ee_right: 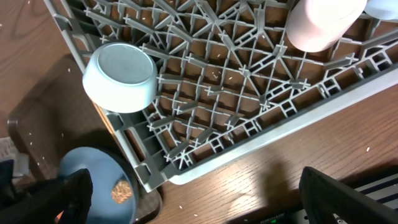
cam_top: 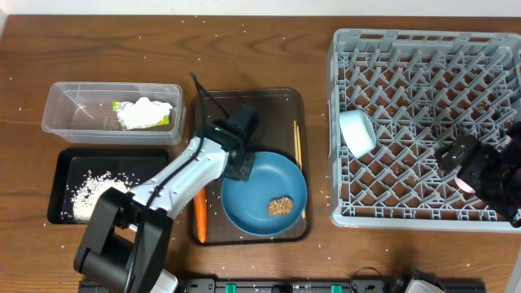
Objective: Sort waste into correct bins and load items into the dishwasher rack
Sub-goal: 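Reach left gripper to the blue plate rim and grasp it, then lift the blue plate with left gripper and tilt it toward the black tray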
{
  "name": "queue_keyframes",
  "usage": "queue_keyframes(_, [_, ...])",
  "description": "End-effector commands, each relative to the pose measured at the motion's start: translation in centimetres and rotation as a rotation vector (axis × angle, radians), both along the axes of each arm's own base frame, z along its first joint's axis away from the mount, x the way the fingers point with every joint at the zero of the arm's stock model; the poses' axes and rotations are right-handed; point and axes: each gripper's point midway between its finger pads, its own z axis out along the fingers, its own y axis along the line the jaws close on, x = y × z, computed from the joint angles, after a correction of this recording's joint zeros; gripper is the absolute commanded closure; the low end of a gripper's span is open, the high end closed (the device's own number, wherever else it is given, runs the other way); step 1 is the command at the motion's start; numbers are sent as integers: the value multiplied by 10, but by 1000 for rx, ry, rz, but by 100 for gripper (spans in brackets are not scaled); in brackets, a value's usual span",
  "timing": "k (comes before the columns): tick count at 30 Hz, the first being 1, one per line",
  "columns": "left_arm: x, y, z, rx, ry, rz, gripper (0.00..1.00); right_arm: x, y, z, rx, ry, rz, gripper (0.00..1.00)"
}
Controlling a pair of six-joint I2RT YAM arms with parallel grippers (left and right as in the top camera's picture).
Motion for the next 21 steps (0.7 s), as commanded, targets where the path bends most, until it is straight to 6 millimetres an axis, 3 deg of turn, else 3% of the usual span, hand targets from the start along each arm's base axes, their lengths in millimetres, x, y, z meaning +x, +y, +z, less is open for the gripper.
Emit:
queue_keyframes(1, [13,21,-1,25,-28,56,81,-1,-3,3,-12,-6,-7,1])
queue_keyframes(5, [31,41,1,-33,-59,266,87,-1,-3,3,-11,-4,-7,1])
queue_keyframes(12, [32,47,4,-81,-32,298,84,-2,-3,2,-10,-1,-7,1])
queue_keyframes(21, [23,49,45,-100,-65,292,71,-2,-3,2,-10,-1,-7,1])
